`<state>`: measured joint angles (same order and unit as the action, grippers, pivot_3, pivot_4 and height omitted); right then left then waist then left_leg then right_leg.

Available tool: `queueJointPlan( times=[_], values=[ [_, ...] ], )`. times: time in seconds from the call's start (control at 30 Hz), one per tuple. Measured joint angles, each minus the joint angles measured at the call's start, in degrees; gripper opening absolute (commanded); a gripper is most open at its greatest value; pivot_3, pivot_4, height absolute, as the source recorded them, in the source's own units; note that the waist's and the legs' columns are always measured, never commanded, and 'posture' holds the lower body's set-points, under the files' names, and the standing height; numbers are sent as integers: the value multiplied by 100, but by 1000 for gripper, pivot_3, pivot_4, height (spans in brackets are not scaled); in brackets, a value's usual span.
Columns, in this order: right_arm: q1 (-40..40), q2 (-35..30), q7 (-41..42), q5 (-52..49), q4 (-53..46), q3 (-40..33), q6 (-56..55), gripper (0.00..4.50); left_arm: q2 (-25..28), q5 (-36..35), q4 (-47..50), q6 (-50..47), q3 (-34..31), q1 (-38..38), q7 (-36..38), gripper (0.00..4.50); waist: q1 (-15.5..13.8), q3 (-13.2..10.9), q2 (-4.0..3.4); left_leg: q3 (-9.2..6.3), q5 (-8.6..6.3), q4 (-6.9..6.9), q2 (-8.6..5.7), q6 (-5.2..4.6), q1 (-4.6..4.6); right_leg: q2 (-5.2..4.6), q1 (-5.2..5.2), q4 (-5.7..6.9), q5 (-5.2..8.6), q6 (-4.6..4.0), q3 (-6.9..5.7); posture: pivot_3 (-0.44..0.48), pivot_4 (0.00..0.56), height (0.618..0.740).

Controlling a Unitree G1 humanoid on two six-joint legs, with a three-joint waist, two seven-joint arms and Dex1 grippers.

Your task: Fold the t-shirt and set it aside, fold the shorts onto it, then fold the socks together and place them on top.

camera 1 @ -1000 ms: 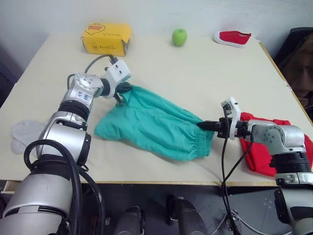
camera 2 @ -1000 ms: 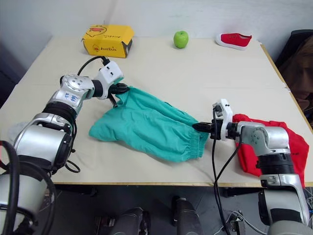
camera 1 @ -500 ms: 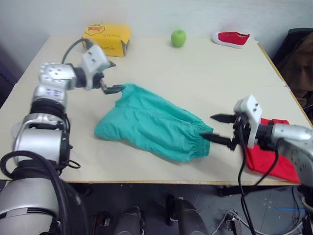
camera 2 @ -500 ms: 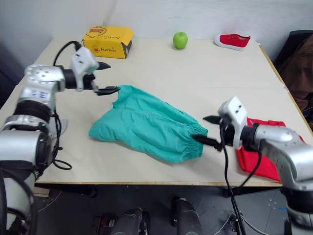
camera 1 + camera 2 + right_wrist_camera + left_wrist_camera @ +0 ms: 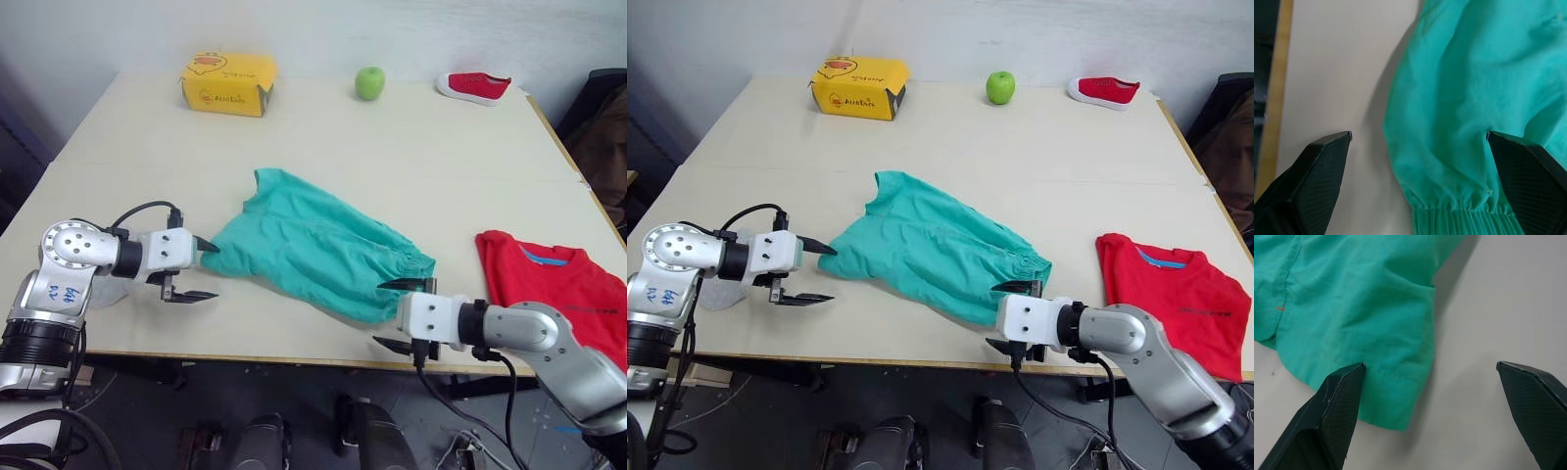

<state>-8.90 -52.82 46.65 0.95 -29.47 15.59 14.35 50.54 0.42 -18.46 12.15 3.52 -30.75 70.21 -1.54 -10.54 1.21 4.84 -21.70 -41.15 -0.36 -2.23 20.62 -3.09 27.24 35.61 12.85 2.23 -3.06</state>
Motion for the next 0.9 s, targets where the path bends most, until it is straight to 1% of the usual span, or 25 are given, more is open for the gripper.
queueJointPlan(
  times=[0.07,0.13,0.23,0.27,0.37,0.5,0.6,0.63,0.67,0.77,0.8,0.87,0.9],
  values=[
    [-150,116,-65,347,312,123,-433,4500,-168,236,-339,368,105,-105,-341,4493,19,0,0,10,0,3,1,0,-2,3,2,5,-1,1,3,0,150,740],
    [-349,179,-138,691,558,227,-826,4500,-399,469,-656,656,212,-393,-732,4493,9,1,2,13,0,2,2,0,-17,5,-12,0,-1,2,1,0,150,740],
    [-489,307,-231,1000,960,238,-1242,3933,-696,706,-1219,993,380,-742,-1138,4500,10,1,2,8,-2,13,6,-4,-60,10,-70,-9,-2,3,-5,0,150,740],
    [-528,337,-249,1082,1086,239,-1359,3572,-745,768,-1410,1114,432,-854,-1243,4500,10,1,2,9,-4,13,6,-6,-66,9,-76,-10,-2,3,-5,0,150,740],
    [-556,378,-287,1246,1356,237,-1660,2563,-932,892,-1957,1374,495,-1137,-1468,3914,4,2,3,9,-4,13,5,-7,-80,6,-88,-8,-2,4,-3,0,150,740],
    [-557,419,-303,1351,1568,213,-1833,1190,-1116,922,-2437,1603,597,-1342,-1577,2720,9,2,3,12,-4,13,6,-7,-81,5,-87,-5,-2,4,-1,0,150,740],
    [-557,425,-268,1306,1642,158,-1899,149,-1165,867,-2524,1620,611,-1361,-1481,1776,18,2,3,11,-4,14,6,-6,-81,5,-85,-4,-2,4,0,0,150,740],
    [-558,430,-194,1209,1651,134,-1940,0,-1177,797,-2501,1533,610,-1351,-1348,1498,19,2,3,11,-4,14,6,-6,-80,6,-85,-4,-2,4,0,0,150,740],
    [-558,430,-63,1038,1657,107,-1977,0,-1169,648,-2403,1368,607,-1300,-1121,1160,25,2,3,12,-5,14,8,-5,-79,8,-84,-5,-2,4,-1,0,150,740],
    [-624,408,376,576,1828,15,-2257,0,-927,-37,-1353,572,535,-637,-269,203,78,2,3,14,-11,18,14,-2,-75,12,-77,-11,-1,4,4,0,150,740],
    [-653,359,479,540,1934,-15,-2382,0,-794,-227,-990,313,519,-399,-70,55,106,2,2,13,-13,19,16,-2,-74,12,-76,-12,0,3,5,0,150,740],
    [-814,246,685,502,2268,-16,-2811,0,-398,-613,-12,-303,383,282,248,55,200,-1,-1,17,-18,26,20,1,-76,17,-72,-17,1,2,13,0,150,740],
    [-935,170,806,477,2525,-16,-3118,0,-155,-841,600,-664,254,766,343,55,247,-1,-3,17,-20,33,22,2,-82,16,-73,-18,6,2,18,0,150,740]
  ],
)
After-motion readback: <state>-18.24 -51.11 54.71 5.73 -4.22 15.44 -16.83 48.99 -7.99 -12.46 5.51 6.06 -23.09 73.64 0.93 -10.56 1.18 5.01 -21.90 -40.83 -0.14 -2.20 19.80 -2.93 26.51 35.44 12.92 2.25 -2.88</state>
